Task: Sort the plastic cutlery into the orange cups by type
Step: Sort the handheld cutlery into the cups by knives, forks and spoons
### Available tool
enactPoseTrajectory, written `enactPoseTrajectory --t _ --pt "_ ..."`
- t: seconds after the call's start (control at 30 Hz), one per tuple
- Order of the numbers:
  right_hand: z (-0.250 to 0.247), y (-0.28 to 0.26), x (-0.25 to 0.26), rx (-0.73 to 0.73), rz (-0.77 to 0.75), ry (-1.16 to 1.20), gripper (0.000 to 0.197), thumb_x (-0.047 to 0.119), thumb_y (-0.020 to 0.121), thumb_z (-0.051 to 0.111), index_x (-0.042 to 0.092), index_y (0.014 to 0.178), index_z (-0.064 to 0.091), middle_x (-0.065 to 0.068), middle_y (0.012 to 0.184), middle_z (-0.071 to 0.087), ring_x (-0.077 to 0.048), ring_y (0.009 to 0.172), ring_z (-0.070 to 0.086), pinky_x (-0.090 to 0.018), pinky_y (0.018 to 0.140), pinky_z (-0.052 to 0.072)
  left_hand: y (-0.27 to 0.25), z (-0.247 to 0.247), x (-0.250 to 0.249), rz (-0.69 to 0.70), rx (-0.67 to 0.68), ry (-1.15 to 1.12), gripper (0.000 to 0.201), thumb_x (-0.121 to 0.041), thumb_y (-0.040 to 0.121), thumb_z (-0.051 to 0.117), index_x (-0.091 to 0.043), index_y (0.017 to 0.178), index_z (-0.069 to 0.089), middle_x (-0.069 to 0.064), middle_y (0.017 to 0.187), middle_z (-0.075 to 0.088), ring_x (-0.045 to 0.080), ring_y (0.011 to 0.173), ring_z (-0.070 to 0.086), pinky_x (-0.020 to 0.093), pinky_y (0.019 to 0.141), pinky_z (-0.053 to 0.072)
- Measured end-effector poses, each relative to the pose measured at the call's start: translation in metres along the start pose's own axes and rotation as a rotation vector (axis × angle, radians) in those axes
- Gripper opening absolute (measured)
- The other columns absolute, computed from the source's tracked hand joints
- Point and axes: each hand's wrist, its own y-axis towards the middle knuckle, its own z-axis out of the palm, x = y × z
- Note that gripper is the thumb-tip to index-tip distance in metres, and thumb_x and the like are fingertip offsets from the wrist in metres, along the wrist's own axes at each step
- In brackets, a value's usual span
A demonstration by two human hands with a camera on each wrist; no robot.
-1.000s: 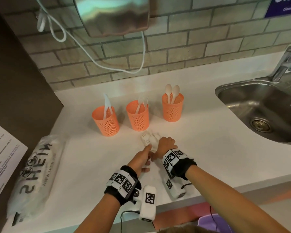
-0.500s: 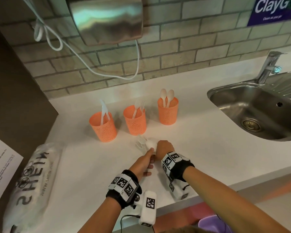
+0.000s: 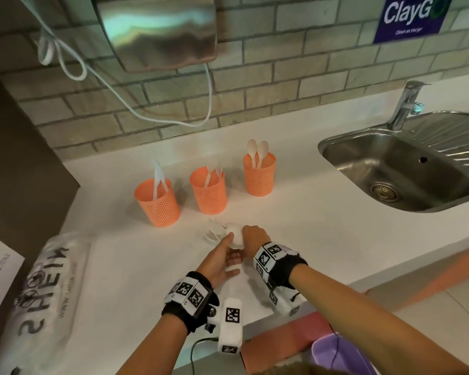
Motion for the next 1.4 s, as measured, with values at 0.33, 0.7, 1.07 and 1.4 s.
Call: enactPoseTrajectory --t 0.33,0.7,1.07,1.4 --pt "-0.007 -0.009 0.002 0.07 -0.071 -0.136 0.056 0.013 0.073 0.073 0.001 0.119 0.043 -0.016 0.119 0.058 -0.031 0.108 0.058 -0.034 0.086 0.048 -0.015 -0.02 0.013 0.063 -0.052 0.063 0.033 -0.042 0.095 0.042 -0.014 0.086 0.055 0.001 0.08 0.053 0.013 0.073 0.048 0.026 0.066 0.041" --pt "-0.005 -0.025 -0.009 0.001 -0.06 0.026 0.051 0.015 0.078 0.065 0.003 0.12 0.041 -0.017 0.117 0.058 -0.033 0.106 0.057 -0.035 0.084 0.046 -0.067 -0.073 0.058 0.412 -0.156 0.652 0.028 -0.027 0.094 0.05 -0.018 0.121 0.054 -0.003 0.116 0.055 0.012 0.109 0.053 0.023 0.094 0.039" --pt "-0.031 -0.062 -0.058 -0.477 -0.041 1.128 0.026 -0.006 0.073 0.07 0.011 0.091 0.062 -0.008 0.087 0.066 -0.02 0.083 0.065 -0.034 0.078 0.051 -0.108 -0.156 0.143 0.749 -0.559 1.063 0.055 -0.06 0.09 0.025 -0.021 0.11 0.057 0.021 0.112 0.064 0.024 0.099 0.053 0.013 0.097 0.031" --pt "0.005 -0.086 -0.068 -0.784 -0.076 1.269 0.049 0.005 0.061 0.074 -0.001 0.106 0.055 -0.005 0.089 0.066 -0.016 0.082 0.065 -0.023 0.072 0.055 -0.099 -0.142 0.153 0.917 -0.759 1.149 0.045 -0.04 0.092 0.022 -0.016 0.106 0.058 0.018 0.107 0.068 0.02 0.089 0.052 0.013 0.094 0.027"
